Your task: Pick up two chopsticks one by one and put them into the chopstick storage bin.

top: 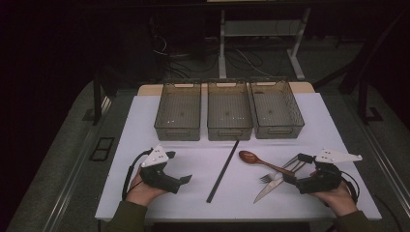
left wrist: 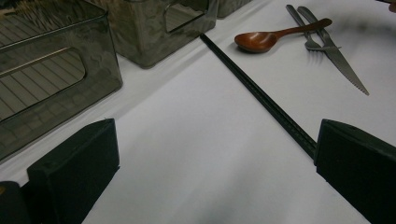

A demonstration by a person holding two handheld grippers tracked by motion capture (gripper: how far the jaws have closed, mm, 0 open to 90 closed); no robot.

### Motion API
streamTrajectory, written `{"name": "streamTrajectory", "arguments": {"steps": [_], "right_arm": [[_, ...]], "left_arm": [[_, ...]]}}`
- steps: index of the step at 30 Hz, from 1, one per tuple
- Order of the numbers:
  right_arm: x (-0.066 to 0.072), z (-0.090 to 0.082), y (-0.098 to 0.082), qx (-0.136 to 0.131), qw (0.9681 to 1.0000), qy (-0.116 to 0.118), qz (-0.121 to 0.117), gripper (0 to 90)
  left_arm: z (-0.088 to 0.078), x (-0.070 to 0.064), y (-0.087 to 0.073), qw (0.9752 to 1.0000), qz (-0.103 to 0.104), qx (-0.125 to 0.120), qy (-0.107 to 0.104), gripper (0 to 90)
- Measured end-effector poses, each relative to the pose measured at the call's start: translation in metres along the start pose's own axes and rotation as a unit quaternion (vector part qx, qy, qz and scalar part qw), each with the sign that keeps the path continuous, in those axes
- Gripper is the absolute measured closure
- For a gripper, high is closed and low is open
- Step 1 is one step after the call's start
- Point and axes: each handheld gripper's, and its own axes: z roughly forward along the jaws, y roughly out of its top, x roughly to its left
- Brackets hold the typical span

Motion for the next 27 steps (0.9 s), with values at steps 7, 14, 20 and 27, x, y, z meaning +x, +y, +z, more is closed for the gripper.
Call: {"name": "streamTrajectory", "arguments": {"steps": [7, 14, 20, 27], "right_arm": [[-0.003, -0.002, -0.001, -0.006, 1.0000, -0.001, 0.006, 0.0], [-0.003, 0.001, 0.001, -0.003, 1.0000, 0.007, 0.002, 0.0], [0.002, 0.004, 0.003, -0.003, 1.0000, 0.007, -0.002, 0.0], [0.003, 0.007, 0.004, 0.004, 0.9999, 0.011, -0.004, 0.0]], "left_arm": [[0.005, -0.001, 0.002, 1.0000, 0.000, 0.005, -0.005, 0.0], [0.013, -0.006, 0.003, 0.9997, 0.004, 0.021, -0.012, 1.1], [0.020, -0.017, 0.008, 0.9991, 0.016, 0.028, -0.028, 11.5], [0.030, -0.025, 0.012, 0.9981, 0.018, 0.032, -0.048, 20.0]]}}
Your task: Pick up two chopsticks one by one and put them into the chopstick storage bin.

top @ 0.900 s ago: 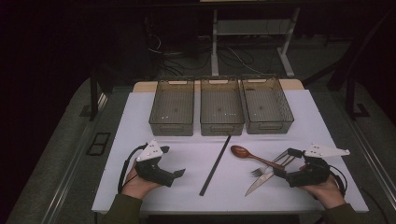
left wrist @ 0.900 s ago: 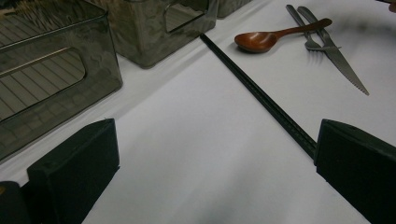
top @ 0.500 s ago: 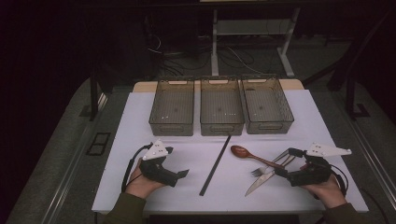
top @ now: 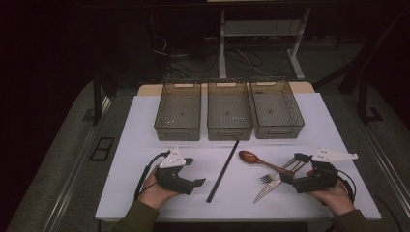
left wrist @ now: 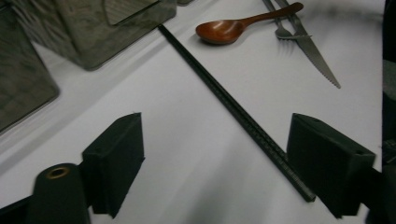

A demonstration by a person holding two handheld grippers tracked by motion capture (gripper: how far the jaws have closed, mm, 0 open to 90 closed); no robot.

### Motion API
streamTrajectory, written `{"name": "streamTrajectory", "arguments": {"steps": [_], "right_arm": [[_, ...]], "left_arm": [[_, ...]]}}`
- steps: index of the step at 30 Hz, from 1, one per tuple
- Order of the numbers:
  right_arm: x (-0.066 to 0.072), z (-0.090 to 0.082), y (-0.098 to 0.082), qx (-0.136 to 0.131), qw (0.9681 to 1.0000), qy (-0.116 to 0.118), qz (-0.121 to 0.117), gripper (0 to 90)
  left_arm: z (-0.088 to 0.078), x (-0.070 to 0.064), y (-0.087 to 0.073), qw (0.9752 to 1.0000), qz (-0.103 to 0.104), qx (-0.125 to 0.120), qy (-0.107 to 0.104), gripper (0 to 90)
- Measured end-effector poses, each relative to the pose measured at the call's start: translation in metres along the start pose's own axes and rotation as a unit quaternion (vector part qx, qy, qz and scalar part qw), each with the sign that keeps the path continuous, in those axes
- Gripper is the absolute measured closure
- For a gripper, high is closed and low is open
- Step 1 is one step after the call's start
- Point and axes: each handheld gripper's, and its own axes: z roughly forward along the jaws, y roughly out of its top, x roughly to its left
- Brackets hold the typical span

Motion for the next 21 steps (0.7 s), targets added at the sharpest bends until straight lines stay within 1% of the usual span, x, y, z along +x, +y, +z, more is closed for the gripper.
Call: {"name": "streamTrajectory", "arguments": {"steps": [1, 2, 4, 5, 6, 7, 8, 9, 10, 12, 13, 14, 15, 17, 18, 19, 20, 21], "right_arm": [[0.000, 0.000, 0.000, 0.000, 1.0000, 0.000, 0.001, 0.1], [0.000, 0.000, 0.000, 0.000, 1.0000, 0.000, 0.001, 0.1], [-0.001, 0.000, 0.000, 0.000, 1.0000, 0.001, 0.001, 0.0], [-0.001, 0.000, 0.000, -0.001, 1.0000, 0.000, 0.002, 0.0], [-0.001, 0.000, 0.000, -0.001, 1.0000, 0.000, 0.002, 0.0], [0.000, 0.000, 0.000, 0.000, 1.0000, 0.000, 0.002, 0.1], [0.000, 0.000, 0.000, 0.000, 1.0000, 0.000, 0.002, 0.1], [0.000, 0.000, 0.000, 0.000, 1.0000, 0.000, 0.001, 0.0], [0.000, 0.000, 0.000, 0.000, 1.0000, 0.000, 0.001, 0.0], [0.000, 0.000, 0.000, 0.001, 1.0000, -0.001, 0.000, 0.1], [0.000, 0.001, 0.000, 0.001, 1.0000, -0.001, 0.001, 0.1], [0.000, 0.001, 0.000, 0.001, 1.0000, -0.001, 0.001, 0.1], [0.000, 0.001, 0.000, -0.001, 1.0000, -0.001, 0.001, 0.1], [0.000, 0.001, 0.000, 0.000, 1.0000, -0.001, 0.000, 0.1], [0.000, 0.001, 0.000, 0.000, 1.0000, -0.001, 0.000, 0.1], [0.000, 0.001, 0.000, 0.000, 1.0000, -0.001, 0.000, 0.1], [0.000, 0.001, 0.000, 0.000, 1.0000, -0.001, 0.000, 0.1], [0.000, 0.001, 0.000, 0.000, 1.0000, -0.001, 0.000, 0.1]], "left_arm": [[0.002, -0.002, 0.001, 1.0000, 0.001, -0.001, -0.002, 23.7], [0.003, -0.002, 0.002, 1.0000, 0.005, 0.001, -0.004, 23.7], [0.006, -0.005, 0.002, 0.9999, 0.010, 0.003, -0.006, 27.0], [0.009, -0.006, 0.003, 0.9999, 0.010, 0.005, -0.010, 31.3], [0.010, -0.006, 0.003, 0.9998, 0.010, 0.007, -0.013, 31.3], [0.011, -0.007, 0.003, 0.9997, 0.014, 0.012, -0.015, 35.4], [0.013, -0.009, 0.003, 0.9997, 0.015, 0.012, -0.016, 35.4], [0.015, -0.012, 0.004, 0.9994, 0.018, 0.013, -0.027, 41.1], [0.015, -0.012, 0.004, 0.9994, 0.018, 0.013, -0.027, 43.6], [0.017, -0.014, 0.005, 0.9990, 0.020, 0.016, -0.037, 49.8], [0.018, -0.015, 0.005, 0.9988, 0.020, 0.018, -0.041, 52.7], [0.020, -0.016, 0.006, 0.9985, 0.019, 0.022, -0.045, 52.7], [0.021, -0.017, 0.006, 0.9983, 0.020, 0.023, -0.050, 59.6], [0.025, -0.020, 0.007, 0.9977, 0.025, 0.026, -0.057, 66.6], [0.026, -0.022, 0.008, 0.9974, 0.028, 0.030, -0.060, 66.6], [0.028, -0.024, 0.009, 0.9972, 0.029, 0.030, -0.062, 72.0], [0.029, -0.025, 0.009, 0.9968, 0.032, 0.033, -0.065, 74.6], [0.031, -0.027, 0.010, 0.9964, 0.036, 0.037, -0.067, 74.6]]}}
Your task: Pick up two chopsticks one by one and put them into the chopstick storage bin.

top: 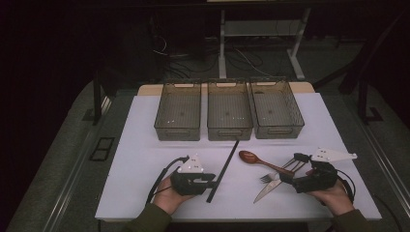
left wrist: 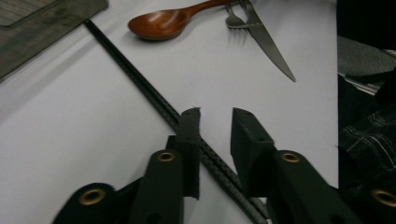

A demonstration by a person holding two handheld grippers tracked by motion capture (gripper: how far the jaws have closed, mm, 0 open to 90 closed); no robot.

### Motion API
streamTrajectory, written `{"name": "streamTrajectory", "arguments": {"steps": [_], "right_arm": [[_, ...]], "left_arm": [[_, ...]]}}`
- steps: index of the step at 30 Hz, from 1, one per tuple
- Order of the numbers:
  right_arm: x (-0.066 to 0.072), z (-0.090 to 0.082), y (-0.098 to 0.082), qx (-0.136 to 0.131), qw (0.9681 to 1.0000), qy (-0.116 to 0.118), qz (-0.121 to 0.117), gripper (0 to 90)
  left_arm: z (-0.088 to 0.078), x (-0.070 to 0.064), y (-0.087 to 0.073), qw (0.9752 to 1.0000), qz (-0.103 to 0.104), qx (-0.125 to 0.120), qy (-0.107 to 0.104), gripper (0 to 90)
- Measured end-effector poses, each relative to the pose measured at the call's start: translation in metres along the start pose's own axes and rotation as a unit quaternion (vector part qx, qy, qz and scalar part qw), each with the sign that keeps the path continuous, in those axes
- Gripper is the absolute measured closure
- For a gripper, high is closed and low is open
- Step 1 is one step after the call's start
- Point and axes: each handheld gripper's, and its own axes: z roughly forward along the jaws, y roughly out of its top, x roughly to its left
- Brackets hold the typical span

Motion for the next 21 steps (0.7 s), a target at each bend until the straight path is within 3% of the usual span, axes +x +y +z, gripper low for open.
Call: {"name": "streamTrajectory", "arguments": {"steps": [7, 13, 21], "right_arm": [[0.000, 0.000, 0.000, -0.002, 1.0000, -0.001, 0.002, 0.1], [0.000, 0.000, 0.000, -0.003, 1.0000, -0.001, 0.003, 0.1], [0.000, -0.002, 0.000, -0.006, 1.0000, -0.003, 0.006, 0.1]], "left_arm": [[0.013, -0.006, 0.002, 0.9992, 0.010, 0.031, -0.023, 88.5], [0.024, -0.012, 0.001, 0.9980, 0.013, 0.056, -0.027, 88.6], [0.029, -0.014, -0.002, 0.9972, 0.007, 0.071, -0.025, 88.7]]}}
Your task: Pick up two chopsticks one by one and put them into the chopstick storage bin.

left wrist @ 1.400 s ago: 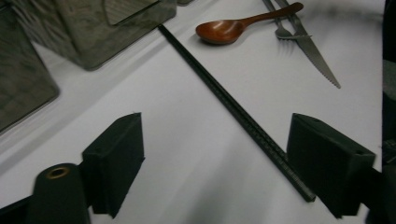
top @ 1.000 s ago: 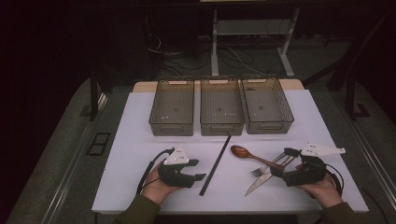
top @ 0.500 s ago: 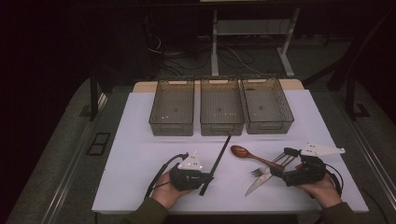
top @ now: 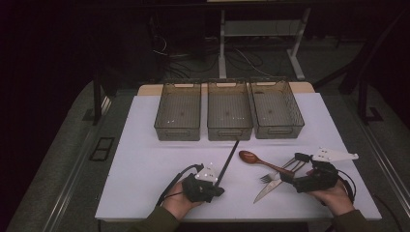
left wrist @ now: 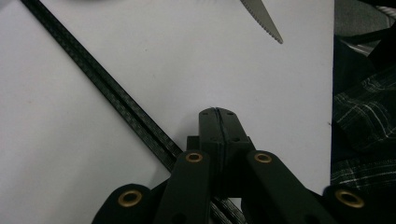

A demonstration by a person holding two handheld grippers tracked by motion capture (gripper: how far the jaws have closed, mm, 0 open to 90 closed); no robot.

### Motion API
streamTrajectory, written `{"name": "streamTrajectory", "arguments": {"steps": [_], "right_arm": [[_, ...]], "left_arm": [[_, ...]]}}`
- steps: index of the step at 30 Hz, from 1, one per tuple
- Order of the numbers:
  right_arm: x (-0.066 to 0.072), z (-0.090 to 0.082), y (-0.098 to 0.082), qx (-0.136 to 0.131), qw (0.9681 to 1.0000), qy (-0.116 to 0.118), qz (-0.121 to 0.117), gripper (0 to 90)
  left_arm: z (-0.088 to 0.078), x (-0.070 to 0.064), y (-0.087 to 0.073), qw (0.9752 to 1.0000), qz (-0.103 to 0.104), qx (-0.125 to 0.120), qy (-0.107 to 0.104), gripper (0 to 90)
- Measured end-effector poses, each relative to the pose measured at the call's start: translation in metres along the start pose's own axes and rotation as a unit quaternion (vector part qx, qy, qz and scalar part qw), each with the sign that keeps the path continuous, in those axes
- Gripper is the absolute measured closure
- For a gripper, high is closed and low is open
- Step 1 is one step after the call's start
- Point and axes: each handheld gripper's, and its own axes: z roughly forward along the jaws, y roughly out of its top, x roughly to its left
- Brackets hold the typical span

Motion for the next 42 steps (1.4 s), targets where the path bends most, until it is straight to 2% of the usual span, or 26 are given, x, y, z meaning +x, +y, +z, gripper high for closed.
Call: {"name": "streamTrajectory", "arguments": {"steps": [2, 3, 4, 8, 10, 11, 12, 13, 14, 15, 16, 17, 27, 28, 34, 35, 37, 39, 41, 42], "right_arm": [[0.000, 0.000, 0.000, -0.002, 1.0000, -0.001, 0.002, 0.1], [0.000, -0.001, 0.000, -0.002, 1.0000, -0.001, 0.002, 0.1], [0.000, -0.001, 0.000, -0.003, 1.0000, -0.001, 0.002, 0.1], [0.000, -0.001, 0.000, -0.003, 1.0000, -0.001, 0.002, 0.1], [0.000, -0.001, 0.000, -0.003, 1.0000, -0.001, 0.002, 0.1], [0.000, -0.002, 0.000, -0.003, 1.0000, -0.001, 0.001, 0.1], [0.000, -0.002, 0.000, -0.003, 1.0000, -0.001, 0.001, 0.1], [0.000, -0.002, 0.000, -0.003, 1.0000, -0.001, 0.002, 0.1], [0.000, -0.002, 0.000, -0.003, 1.0000, -0.001, 0.002, 0.1], [0.000, -0.002, 0.000, -0.003, 1.0000, -0.001, 0.001, 0.1], [0.000, -0.002, 0.000, -0.003, 1.0000, -0.001, 0.001, 0.1], [0.000, -0.002, 0.000, -0.003, 1.0000, -0.001, 0.001, 0.1], [0.000, -0.002, 0.000, -0.005, 1.0000, -0.001, 0.001, 0.1], [0.000, -0.002, 0.000, -0.005, 1.0000, -0.001, 0.001, 0.1], [0.000, -0.002, 0.000, -0.004, 1.0000, -0.001, 0.001, 0.1], [0.000, -0.002, 0.000, -0.004, 1.0000, -0.001, 0.001, 0.1], [0.000, -0.002, 0.000, -0.004, 1.0000, -0.001, 0.001, 0.1], [0.000, -0.002, 0.000, -0.003, 1.0000, 0.000, 0.001, 0.1], [0.000, -0.002, 0.000, -0.004, 1.0000, -0.001, 0.001, 0.1], [0.000, -0.002, 0.000, -0.004, 1.0000, -0.001, 0.001, 0.1]], "left_arm": [[0.000, 0.000, 0.000, 1.0000, -0.004, 0.002, 0.002, 88.7], [-0.001, 0.002, 0.000, 0.9999, 0.006, 0.010, 0.002, 88.7], [0.000, 0.000, 0.000, 1.0000, -0.003, 0.002, 0.003, 88.8], [-0.002, 0.001, -0.001, 1.0000, -0.003, 0.004, 0.008, 88.8], [-0.003, 0.002, -0.001, 0.9999, 0.004, 0.011, 0.008, 88.8], [-0.003, 0.002, -0.002, 0.9999, -0.007, 0.006, 0.012, 88.8], [-0.003, 0.002, -0.002, 0.9999, -0.007, 0.006, 0.012, 88.8], [-0.005, 0.005, -0.002, 0.9998, 0.006, 0.017, 0.012, 88.8], [-0.005, 0.004, -0.002, 0.9999, -0.005, 0.008, 0.014, 88.8], [-0.008, 0.006, -0.002, 0.9996, 0.008, 0.022, 0.014, 88.7], [-0.008, 0.006, -0.003, 0.9998, -0.001, 0.014, 0.016, 88.7], [-0.009, 0.008, -0.004, 0.9995, -0.002, 0.018, 0.026, 88.8], [-0.016, 0.015, -0.009, 0.9990, -0.012, 0.019, 0.038, 88.8], [-0.017, 0.016, -0.010, 0.9989, -0.018, 0.016, 0.040, 88.8], [-0.022, 0.022, -0.013, 0.9983, -0.022, 0.021, 0.051, 88.8], [-0.023, 0.024, -0.013, 0.9982, -0.015, 0.022, 0.054, 88.8], [-0.024, 0.024, -0.014, 0.9978, -0.026, 0.020, 0.058, 88.8], [-0.026, 0.026, -0.015, 0.9976, -0.024, 0.023, 0.061, 88.8], [-0.028, 0.027, -0.016, 0.9972, -0.031, 0.019, 0.066, 88.8], [-0.029, 0.029, -0.017, 0.9968, -0.027, 0.024, 0.072, 88.8]]}}
